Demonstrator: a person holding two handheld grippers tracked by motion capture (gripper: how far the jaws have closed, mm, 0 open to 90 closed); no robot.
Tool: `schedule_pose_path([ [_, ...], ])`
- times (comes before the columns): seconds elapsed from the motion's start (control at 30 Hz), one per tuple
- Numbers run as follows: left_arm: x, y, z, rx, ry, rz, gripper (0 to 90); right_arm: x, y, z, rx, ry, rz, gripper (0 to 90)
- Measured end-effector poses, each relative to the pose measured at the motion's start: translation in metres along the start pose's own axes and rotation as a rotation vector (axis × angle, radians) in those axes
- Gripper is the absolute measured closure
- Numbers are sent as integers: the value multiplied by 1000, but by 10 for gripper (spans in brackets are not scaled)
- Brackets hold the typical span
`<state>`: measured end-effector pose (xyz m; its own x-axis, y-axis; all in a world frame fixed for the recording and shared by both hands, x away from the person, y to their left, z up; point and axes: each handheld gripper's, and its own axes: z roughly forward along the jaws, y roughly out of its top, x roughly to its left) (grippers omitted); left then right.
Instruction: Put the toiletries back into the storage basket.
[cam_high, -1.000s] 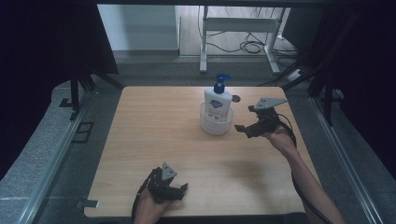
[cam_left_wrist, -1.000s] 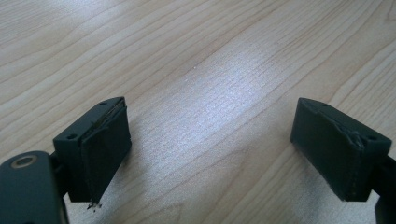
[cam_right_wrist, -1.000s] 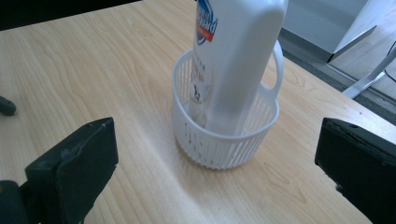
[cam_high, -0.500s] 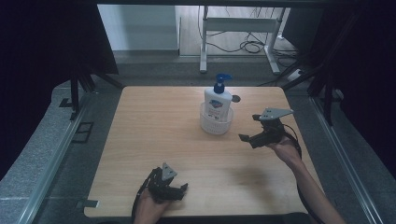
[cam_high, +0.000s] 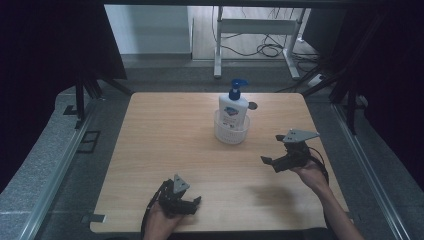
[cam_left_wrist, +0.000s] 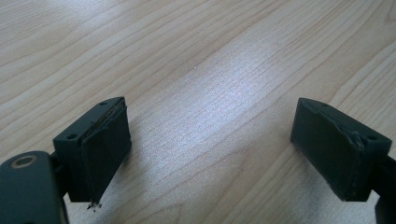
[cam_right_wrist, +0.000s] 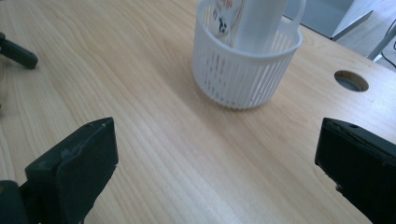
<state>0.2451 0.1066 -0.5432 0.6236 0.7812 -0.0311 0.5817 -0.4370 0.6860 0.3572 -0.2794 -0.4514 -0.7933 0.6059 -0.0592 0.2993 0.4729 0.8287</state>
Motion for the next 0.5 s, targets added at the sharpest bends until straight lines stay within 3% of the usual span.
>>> schedule_pose_path([
  [0.5, 0, 0, 0, -1, 1, -1, 116, 26, -36, -1, 40, 1, -7, 0],
])
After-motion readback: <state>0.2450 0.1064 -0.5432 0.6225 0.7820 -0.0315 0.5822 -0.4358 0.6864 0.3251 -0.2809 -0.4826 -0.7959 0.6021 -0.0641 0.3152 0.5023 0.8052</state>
